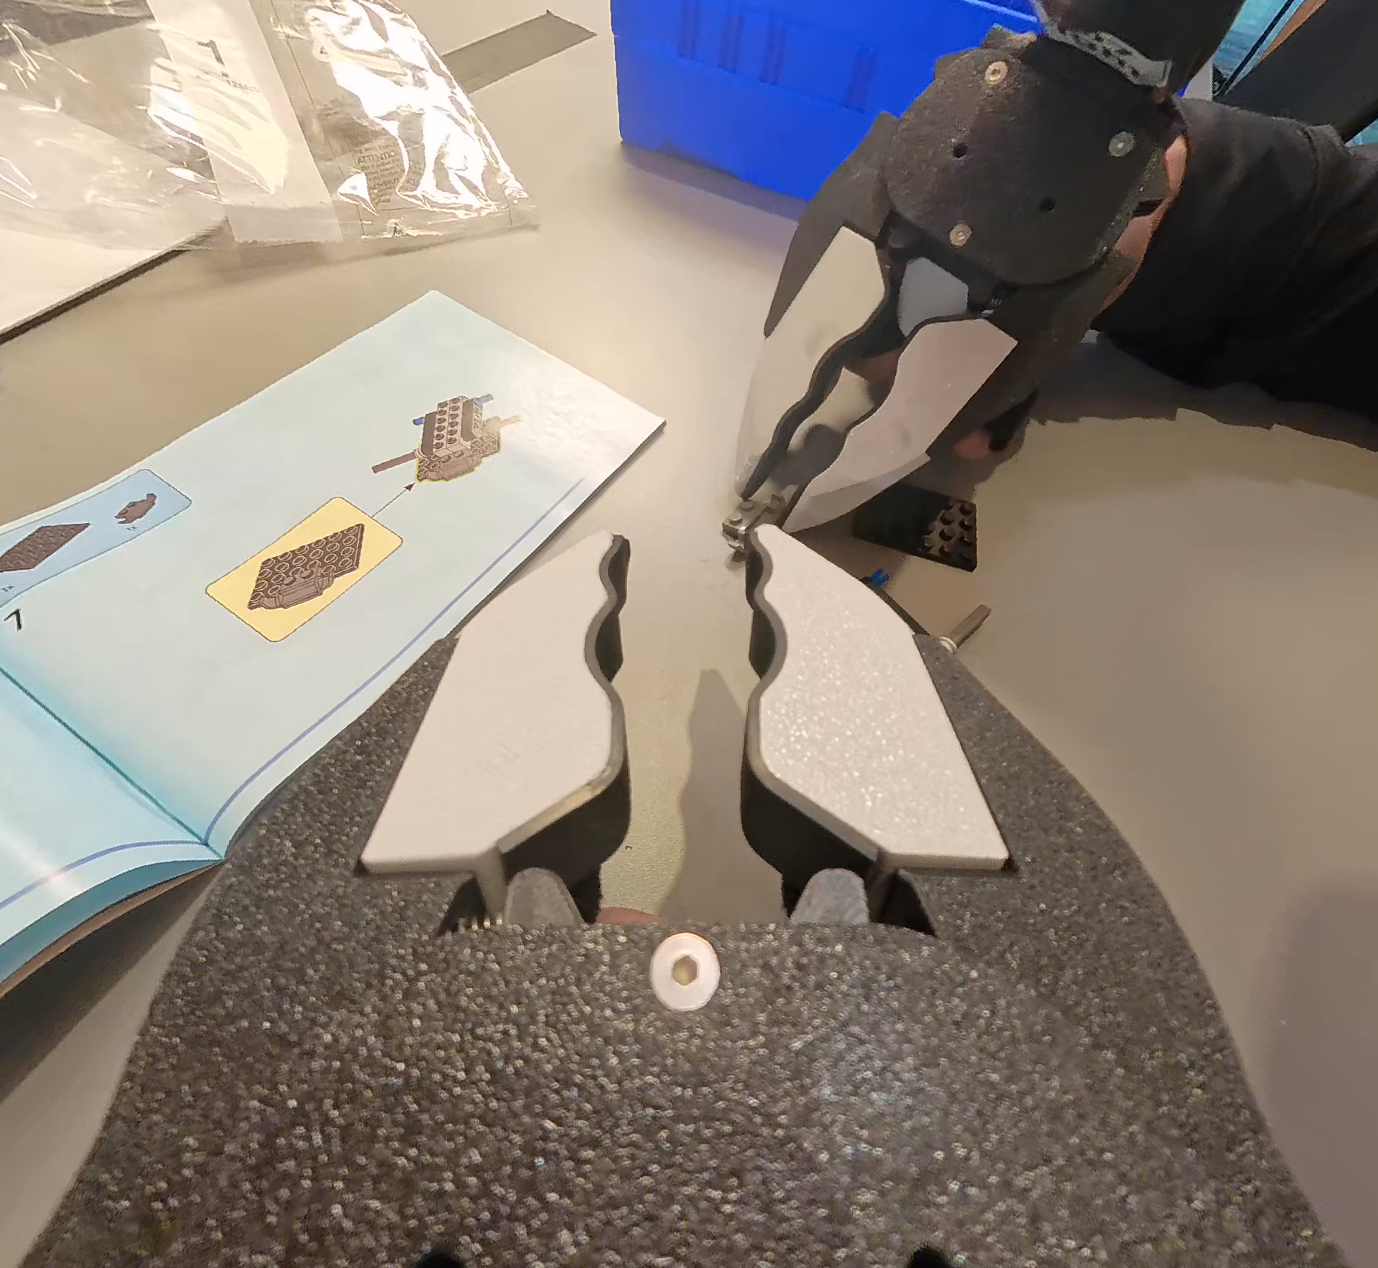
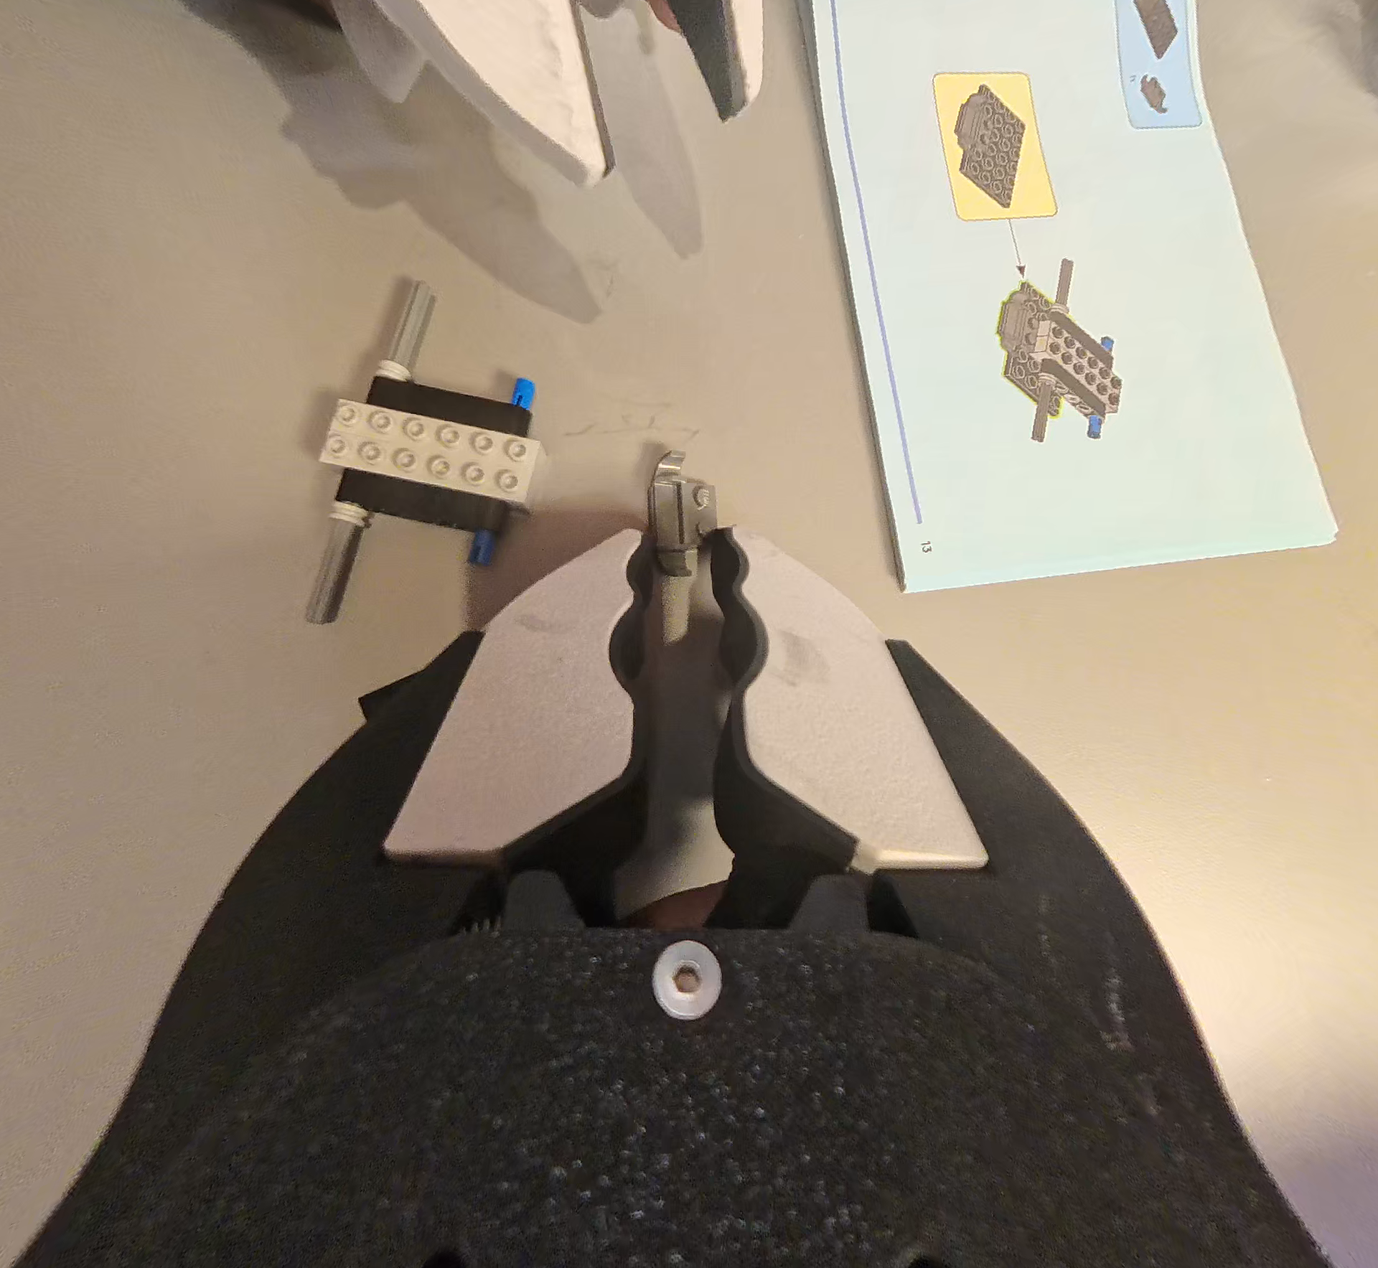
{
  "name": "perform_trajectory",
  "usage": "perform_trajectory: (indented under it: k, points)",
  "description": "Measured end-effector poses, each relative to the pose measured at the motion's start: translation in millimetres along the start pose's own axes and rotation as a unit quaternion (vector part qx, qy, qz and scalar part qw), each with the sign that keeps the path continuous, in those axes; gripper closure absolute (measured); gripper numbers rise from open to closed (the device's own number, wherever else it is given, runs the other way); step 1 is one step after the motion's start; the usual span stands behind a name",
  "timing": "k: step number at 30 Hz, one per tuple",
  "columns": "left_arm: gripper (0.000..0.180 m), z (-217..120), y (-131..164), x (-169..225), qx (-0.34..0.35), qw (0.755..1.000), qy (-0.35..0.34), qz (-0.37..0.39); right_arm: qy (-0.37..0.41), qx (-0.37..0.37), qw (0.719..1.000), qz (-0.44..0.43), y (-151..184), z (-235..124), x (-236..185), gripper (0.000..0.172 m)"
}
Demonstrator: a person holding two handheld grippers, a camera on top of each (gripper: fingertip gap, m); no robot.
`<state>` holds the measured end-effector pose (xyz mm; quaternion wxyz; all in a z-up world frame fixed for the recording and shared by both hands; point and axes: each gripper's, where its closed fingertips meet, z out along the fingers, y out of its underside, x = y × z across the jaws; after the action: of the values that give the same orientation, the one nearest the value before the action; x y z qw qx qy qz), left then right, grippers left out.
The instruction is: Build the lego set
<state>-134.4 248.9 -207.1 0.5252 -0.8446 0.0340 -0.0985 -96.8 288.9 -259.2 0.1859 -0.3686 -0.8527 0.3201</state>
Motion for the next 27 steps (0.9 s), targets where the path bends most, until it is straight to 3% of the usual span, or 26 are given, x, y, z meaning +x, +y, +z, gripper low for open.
perform_trajectory:
  k: [14,21,27]
  points:
    - [0.150,-1.1,-1.9,1.4,0.008,0.999,0.017,-0.033,0.058,0.027,0.998,0.015,-2.3,-11.8,13.2,0.163]
    - [0.151,0.9,-18.9,11.7,0.067,0.983,0.068,-0.160,0.176,0.128,0.975,0.054,-35.3,-40.9,35.3,0.163]
    - [0.150,-1.5,-39.7,14.1,0.144,0.938,0.106,-0.296,0.234,0.182,0.952,0.081,-59.2,-50.8,28.8,0.163]
